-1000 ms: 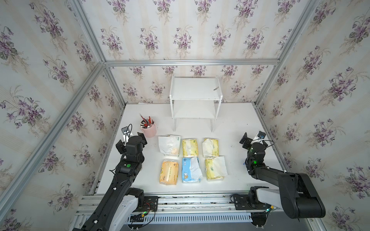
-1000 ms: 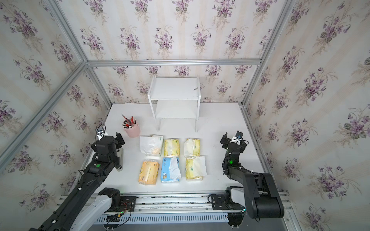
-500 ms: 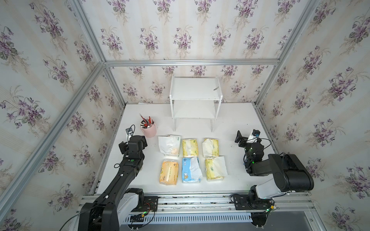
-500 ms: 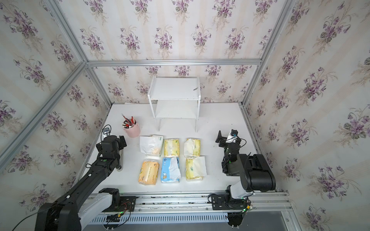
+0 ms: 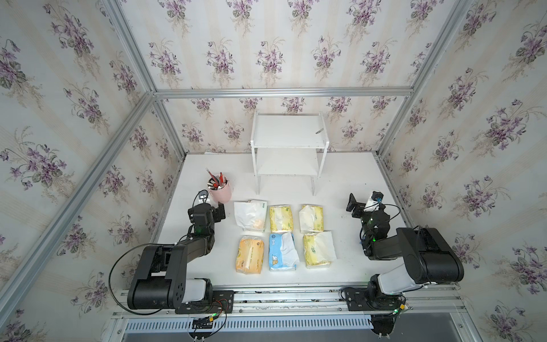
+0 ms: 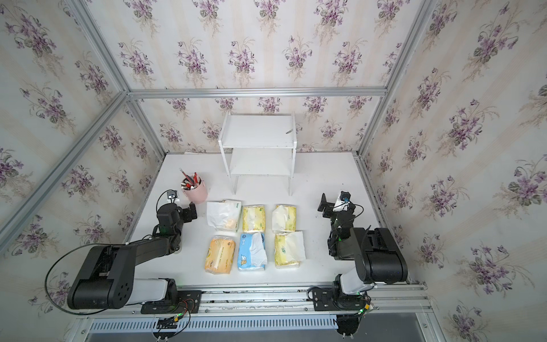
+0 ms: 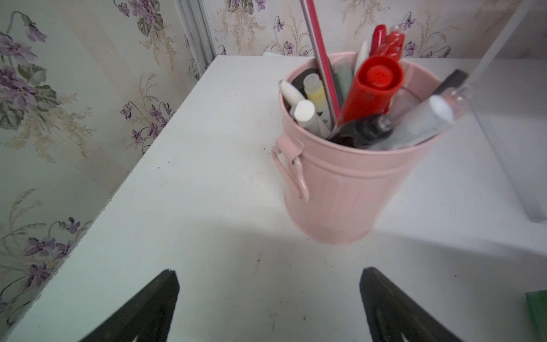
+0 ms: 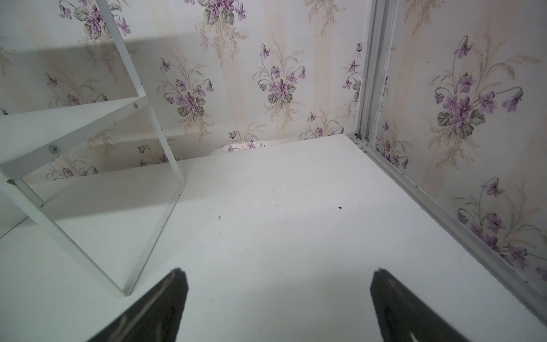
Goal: Remove the tissue boxes from the shelf
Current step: Reset both arms
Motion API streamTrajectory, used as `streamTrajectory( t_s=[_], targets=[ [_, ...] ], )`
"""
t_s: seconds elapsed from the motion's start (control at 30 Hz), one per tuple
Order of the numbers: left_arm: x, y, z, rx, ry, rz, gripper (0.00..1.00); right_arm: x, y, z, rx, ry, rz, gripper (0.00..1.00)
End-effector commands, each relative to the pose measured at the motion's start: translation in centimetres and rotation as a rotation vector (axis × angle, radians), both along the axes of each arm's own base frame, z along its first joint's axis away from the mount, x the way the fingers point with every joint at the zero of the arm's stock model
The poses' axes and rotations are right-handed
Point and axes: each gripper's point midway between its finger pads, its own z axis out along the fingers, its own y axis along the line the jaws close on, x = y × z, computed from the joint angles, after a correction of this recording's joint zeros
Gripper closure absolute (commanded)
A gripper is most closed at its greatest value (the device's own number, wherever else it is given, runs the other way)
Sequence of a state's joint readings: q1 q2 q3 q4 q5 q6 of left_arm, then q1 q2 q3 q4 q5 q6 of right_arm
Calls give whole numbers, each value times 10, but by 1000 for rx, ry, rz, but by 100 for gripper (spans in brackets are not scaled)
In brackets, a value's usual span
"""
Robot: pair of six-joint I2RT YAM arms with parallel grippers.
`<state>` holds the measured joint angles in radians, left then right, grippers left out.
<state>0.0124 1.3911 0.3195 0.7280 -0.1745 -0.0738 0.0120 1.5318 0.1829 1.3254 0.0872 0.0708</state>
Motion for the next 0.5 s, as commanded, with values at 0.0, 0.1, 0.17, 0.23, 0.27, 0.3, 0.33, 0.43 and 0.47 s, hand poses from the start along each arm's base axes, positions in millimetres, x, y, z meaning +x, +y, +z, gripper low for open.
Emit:
streamTrajectory(
  t_s=[0.0, 0.1, 0.17, 0.23, 0.27, 0.3, 0.33, 0.43, 0.47],
  targets=[
    [17, -12, 10, 15, -88, -81, 1, 1, 0, 5, -7, -20, 3, 0],
    [23, -15, 6, 6, -27, -103, 1, 1, 0, 6, -9, -23, 1, 0],
    [27, -17, 6, 10, -5, -108, 1, 1, 0, 6, -9, -21, 2, 0],
    [29, -17, 6, 24, -6, -108, 1, 3, 3, 5, -12, -15, 20, 0],
    [29, -18, 6, 24, 4, -107, 1, 5, 6, 6, -17, -15, 39, 0],
    [30, -18, 6, 27, -3, -106, 1, 6, 11, 2, -23, 3, 64, 0],
    [30, -18, 6, 32, 2, -104, 1, 7, 16, -1, -33, 20, 95, 0],
    [30, -19, 5, 35, 7, -103, 1, 10, 21, -1, -44, 25, 127, 0],
    [30, -19, 6, 37, 3, -102, 1, 9, 21, -1, -44, 24, 126, 0]
  ],
)
